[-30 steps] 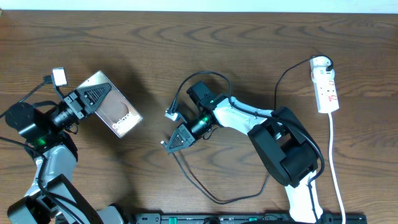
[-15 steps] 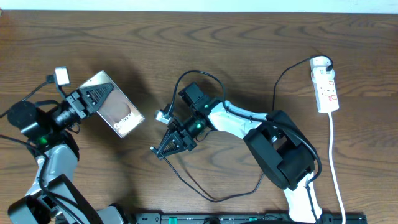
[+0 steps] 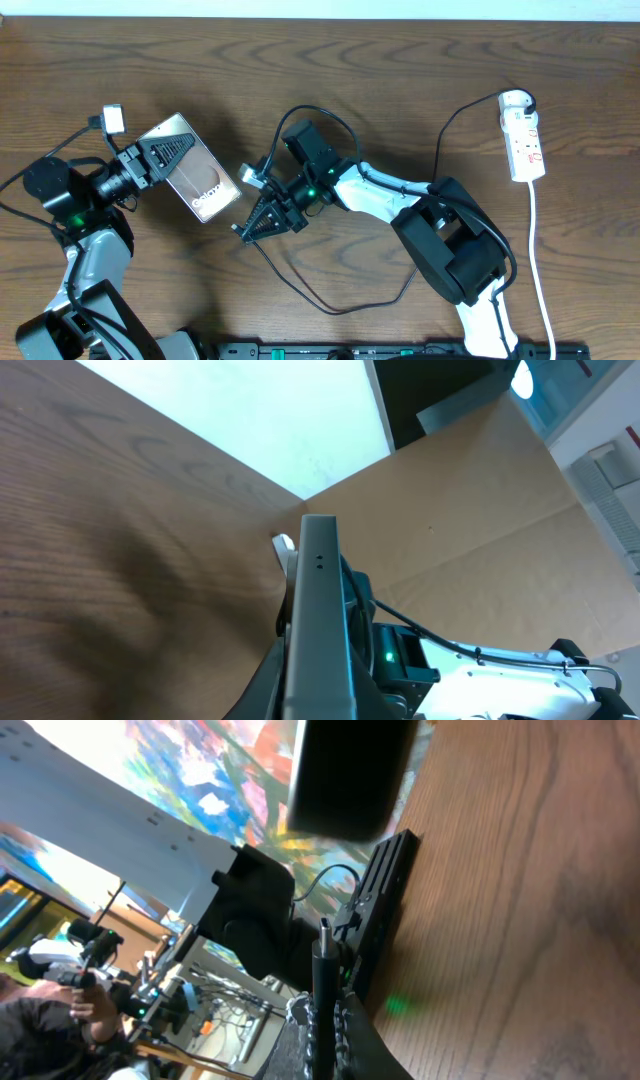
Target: Plug charger to phone and switch on socket
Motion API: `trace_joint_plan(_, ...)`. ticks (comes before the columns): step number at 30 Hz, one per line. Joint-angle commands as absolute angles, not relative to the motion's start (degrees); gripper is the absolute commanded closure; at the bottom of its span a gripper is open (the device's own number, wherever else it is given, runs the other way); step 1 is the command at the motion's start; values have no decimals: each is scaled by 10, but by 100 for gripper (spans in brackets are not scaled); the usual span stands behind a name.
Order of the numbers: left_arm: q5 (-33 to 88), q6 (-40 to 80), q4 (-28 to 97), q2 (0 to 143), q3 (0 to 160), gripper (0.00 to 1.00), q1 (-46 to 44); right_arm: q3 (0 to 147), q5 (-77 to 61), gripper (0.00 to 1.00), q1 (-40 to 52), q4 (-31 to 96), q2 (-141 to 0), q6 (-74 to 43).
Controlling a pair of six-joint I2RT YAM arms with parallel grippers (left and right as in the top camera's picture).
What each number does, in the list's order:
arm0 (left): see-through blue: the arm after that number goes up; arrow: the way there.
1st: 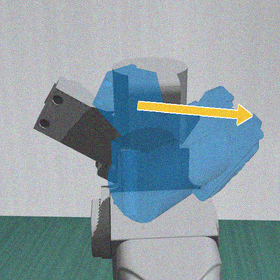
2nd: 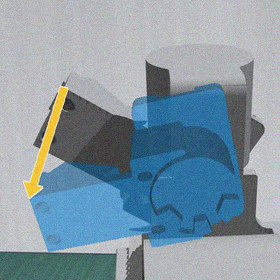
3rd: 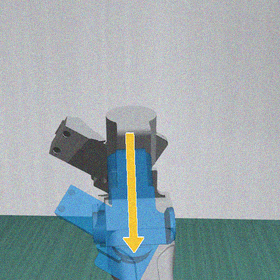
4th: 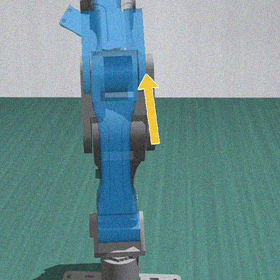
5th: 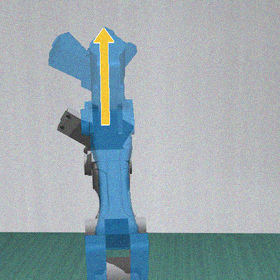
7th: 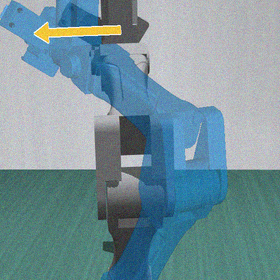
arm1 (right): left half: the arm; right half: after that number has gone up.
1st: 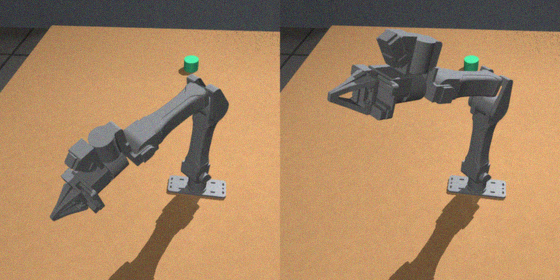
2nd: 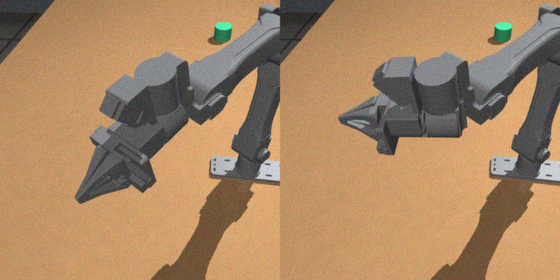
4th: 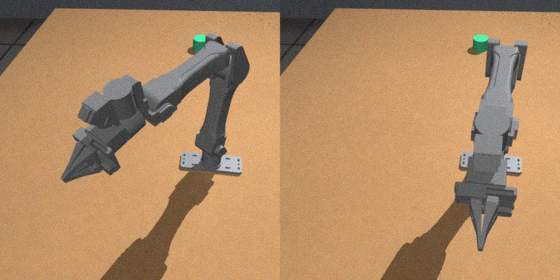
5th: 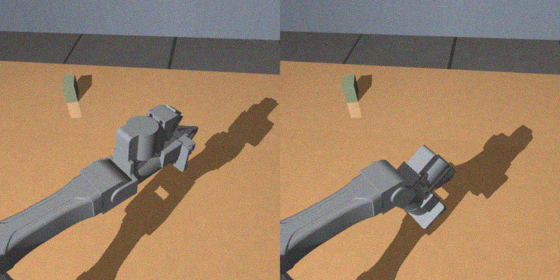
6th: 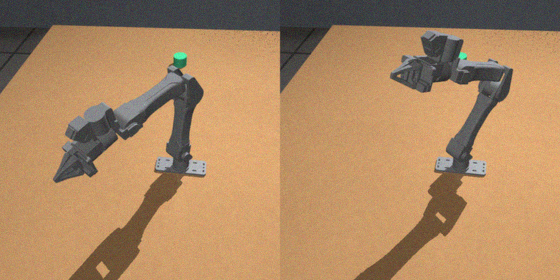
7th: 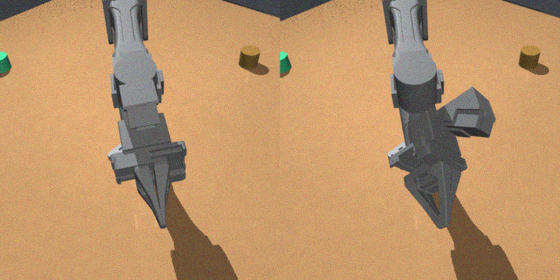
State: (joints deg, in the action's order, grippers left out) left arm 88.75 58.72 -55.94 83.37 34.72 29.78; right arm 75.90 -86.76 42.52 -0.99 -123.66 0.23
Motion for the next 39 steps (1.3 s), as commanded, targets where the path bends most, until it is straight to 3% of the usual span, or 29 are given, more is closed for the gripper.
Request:
trace_joint_plan(1, 889, 590, -565, 827, 348, 92, 295, 761, -869, 99, 427, -34, -1233, -62)
trace_joint_plan(28, 833, 588, -564, 827, 348, 92, 295, 761, -856, 99, 412, -200, -1233, -190)
trace_joint_plan(39, 848, 588, -562, 827, 346, 92, 295, 761, -835, 99, 408, -208, -1233, -193)
